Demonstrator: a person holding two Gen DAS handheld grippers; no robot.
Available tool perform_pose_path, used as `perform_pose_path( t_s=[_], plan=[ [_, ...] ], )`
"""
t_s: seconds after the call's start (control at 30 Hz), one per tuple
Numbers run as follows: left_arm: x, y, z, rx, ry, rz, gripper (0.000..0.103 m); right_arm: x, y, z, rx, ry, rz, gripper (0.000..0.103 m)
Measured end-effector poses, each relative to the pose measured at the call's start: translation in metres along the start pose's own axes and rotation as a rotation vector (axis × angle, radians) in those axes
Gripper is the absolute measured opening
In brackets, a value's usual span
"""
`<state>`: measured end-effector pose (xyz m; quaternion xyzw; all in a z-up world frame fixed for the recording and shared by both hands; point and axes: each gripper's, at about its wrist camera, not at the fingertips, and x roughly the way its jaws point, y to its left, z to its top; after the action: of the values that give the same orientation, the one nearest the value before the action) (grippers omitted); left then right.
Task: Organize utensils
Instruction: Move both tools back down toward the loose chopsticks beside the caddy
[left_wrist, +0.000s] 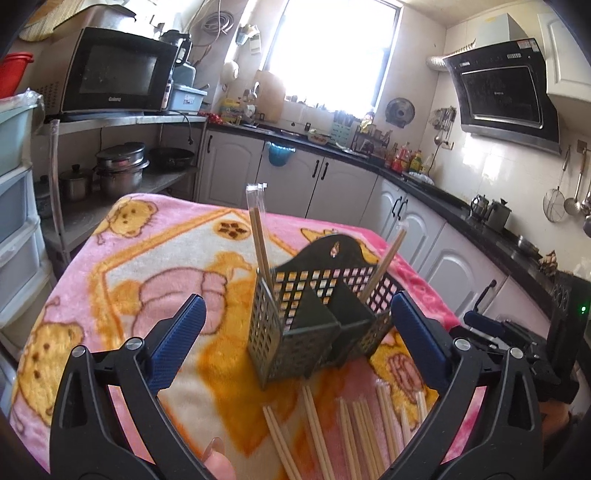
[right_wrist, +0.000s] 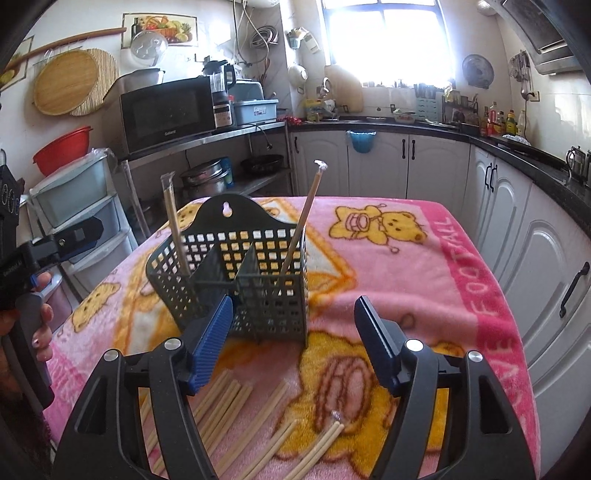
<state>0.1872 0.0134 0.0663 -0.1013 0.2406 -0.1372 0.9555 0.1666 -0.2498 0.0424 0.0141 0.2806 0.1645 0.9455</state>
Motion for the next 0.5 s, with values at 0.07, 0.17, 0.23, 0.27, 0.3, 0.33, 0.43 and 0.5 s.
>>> perform_pose_path(
  t_s=[0.07, 0.17, 0.23, 0.27, 0.3, 0.33, 0.43, 0.5],
  plan=[
    [0.001, -0.001, -0.006, 0.003, 0.018, 0.001, 0.093, -0.001, 0.002, -0.003, -0.007, 0.008, 0.002, 0.066],
    [0.002, -0.001, -0.016, 0.008, 0.042, 0.010, 0.093, -0.002, 0.004, -0.010, -0.013, 0.024, 0.008, 0.066],
    [0.004, -0.002, -0.020, 0.011, 0.057, 0.006, 0.093, -0.002, 0.005, -0.015, -0.018, 0.038, 0.010, 0.066],
    [0.005, -0.003, -0.024, 0.019, 0.068, 0.008, 0.093, -0.001, 0.005, -0.018, -0.020, 0.045, 0.012, 0.066],
    [0.006, -0.004, -0.027, 0.023, 0.076, 0.009, 0.093, -0.001, 0.005, -0.021, -0.021, 0.054, 0.012, 0.066],
    [0.008, -0.005, -0.030, 0.026, 0.085, 0.010, 0.093, -0.001, 0.004, -0.024, -0.021, 0.060, 0.014, 0.066],
    [0.014, -0.007, -0.040, 0.022, 0.122, 0.006, 0.093, 0.001, 0.002, -0.033, -0.020, 0.085, 0.017, 0.066],
    [0.019, -0.009, -0.046, 0.030, 0.145, 0.004, 0.093, 0.002, 0.000, -0.038, -0.018, 0.098, 0.017, 0.066]
  ],
)
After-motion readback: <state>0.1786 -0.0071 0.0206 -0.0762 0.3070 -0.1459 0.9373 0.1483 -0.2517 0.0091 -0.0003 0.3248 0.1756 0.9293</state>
